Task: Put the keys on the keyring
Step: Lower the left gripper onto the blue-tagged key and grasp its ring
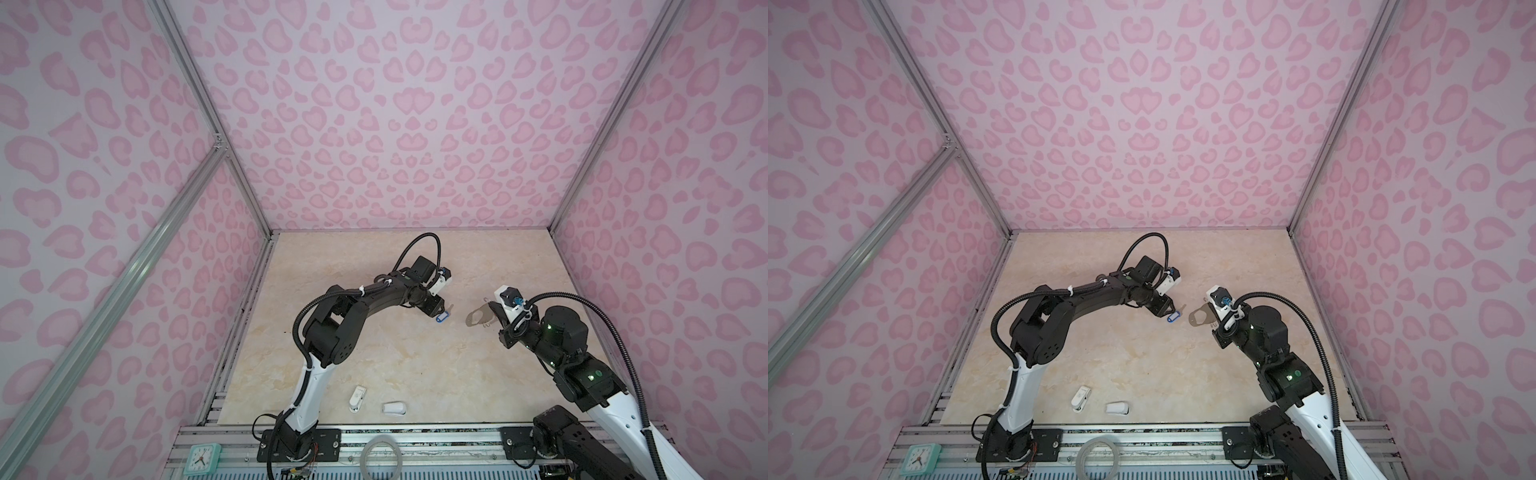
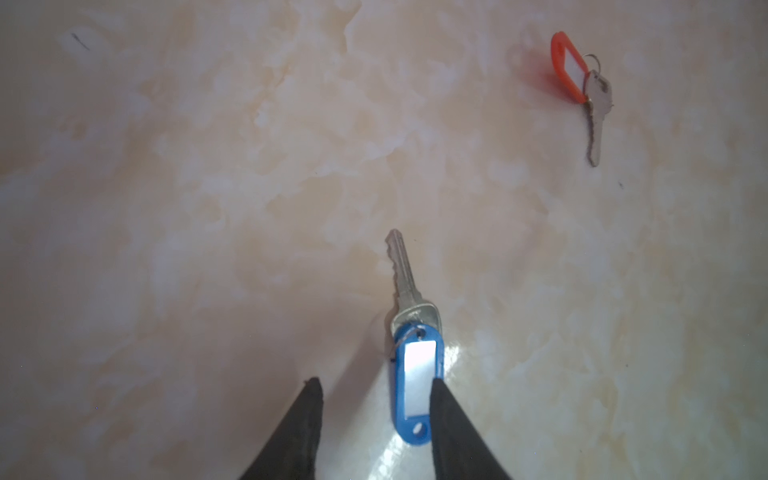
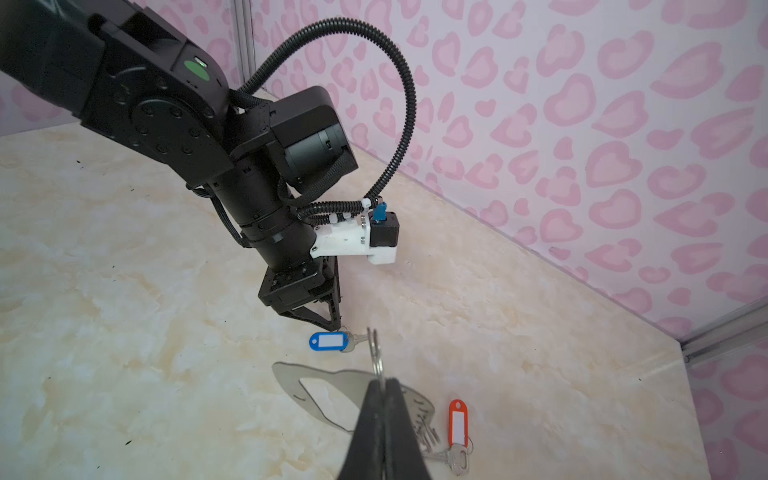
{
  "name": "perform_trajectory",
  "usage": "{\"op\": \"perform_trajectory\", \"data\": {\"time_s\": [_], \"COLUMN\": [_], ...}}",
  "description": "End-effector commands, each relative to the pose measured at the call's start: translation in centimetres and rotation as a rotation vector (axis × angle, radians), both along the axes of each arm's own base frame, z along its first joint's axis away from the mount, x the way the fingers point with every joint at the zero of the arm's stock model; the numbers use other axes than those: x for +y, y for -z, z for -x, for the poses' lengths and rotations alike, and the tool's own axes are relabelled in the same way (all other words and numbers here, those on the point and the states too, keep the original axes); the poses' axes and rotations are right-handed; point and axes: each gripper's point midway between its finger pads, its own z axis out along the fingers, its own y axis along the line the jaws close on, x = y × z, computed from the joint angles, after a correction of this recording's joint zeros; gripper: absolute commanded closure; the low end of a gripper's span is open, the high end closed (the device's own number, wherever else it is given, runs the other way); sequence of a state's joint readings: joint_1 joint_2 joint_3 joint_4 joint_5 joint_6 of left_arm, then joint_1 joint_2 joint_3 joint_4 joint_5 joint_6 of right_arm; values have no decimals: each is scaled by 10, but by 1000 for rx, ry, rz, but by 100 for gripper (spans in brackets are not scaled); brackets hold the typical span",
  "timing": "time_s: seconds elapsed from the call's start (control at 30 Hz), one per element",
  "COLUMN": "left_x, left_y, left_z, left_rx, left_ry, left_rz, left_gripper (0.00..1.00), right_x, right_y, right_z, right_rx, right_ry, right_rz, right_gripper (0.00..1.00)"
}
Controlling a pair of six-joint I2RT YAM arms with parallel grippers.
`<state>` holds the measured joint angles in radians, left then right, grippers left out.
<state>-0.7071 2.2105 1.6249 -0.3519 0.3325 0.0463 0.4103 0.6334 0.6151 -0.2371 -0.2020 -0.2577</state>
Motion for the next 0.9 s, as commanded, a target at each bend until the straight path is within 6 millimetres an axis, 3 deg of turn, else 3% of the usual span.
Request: {"op": "perform_trajectory", "data": {"time_s": [0.0, 0.47, 0.87], "left_x": [-5, -21, -20], "left_y": [2, 12, 20], "left_z": [-2, -6, 4], "left_rx": [6, 4, 31], "left_ry": [16, 50, 36], "left_rz": [3, -16, -15], "left_gripper": [60, 63, 77], "right_x": [1, 3, 2], "right_y": [-1, -1, 1], "right_z": [1, 4, 7], "right_rx": [-3, 2, 5], "right_ry": [-10, -32, -41], "right_rz": [9, 20, 25], "right_gripper": [100, 100, 100]}}
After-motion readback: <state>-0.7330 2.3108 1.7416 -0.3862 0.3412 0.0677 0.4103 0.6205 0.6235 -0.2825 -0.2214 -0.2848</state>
